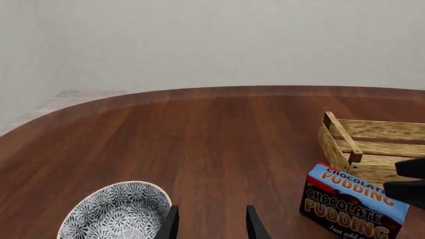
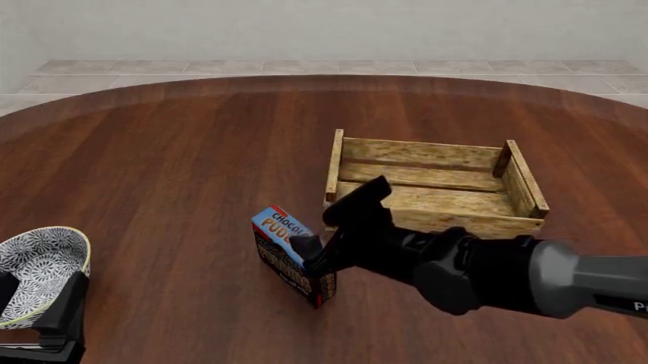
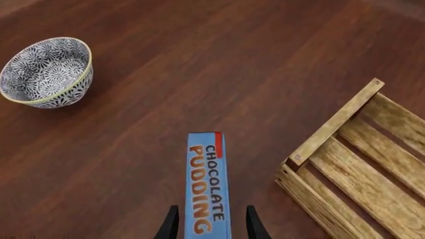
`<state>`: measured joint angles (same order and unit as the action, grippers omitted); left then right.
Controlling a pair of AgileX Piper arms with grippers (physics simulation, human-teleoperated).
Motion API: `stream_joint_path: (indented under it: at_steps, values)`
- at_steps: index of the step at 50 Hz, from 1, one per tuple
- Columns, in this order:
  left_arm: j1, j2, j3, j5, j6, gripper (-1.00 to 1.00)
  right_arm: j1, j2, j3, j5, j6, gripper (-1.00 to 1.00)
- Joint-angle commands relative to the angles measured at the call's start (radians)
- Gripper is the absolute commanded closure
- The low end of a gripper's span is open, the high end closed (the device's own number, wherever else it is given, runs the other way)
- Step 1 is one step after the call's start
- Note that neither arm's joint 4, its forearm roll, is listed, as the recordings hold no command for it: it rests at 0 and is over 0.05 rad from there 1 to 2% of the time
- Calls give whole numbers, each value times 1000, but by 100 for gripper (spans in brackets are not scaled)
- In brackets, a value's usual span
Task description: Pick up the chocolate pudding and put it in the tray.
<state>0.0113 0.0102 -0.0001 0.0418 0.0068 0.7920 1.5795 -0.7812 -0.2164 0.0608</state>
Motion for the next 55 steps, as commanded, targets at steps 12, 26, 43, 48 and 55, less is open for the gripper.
stream_joint_path:
  at_steps: [12,26,43,48,55]
  values:
    - [3,4,0,-4,1,-100,0,27,8,-21,14,-100]
    - [4,3,0,-2,1,-100,7,49,8,-32,20,-100]
    - [3,4,0,0,-1,-100,10,89,13,-54,31,-100]
    - [3,2,0,4,-1,-100,12,99,13,-60,33,-100]
    - [4,3,0,4,-2,-100,17,113,15,-68,39,-100]
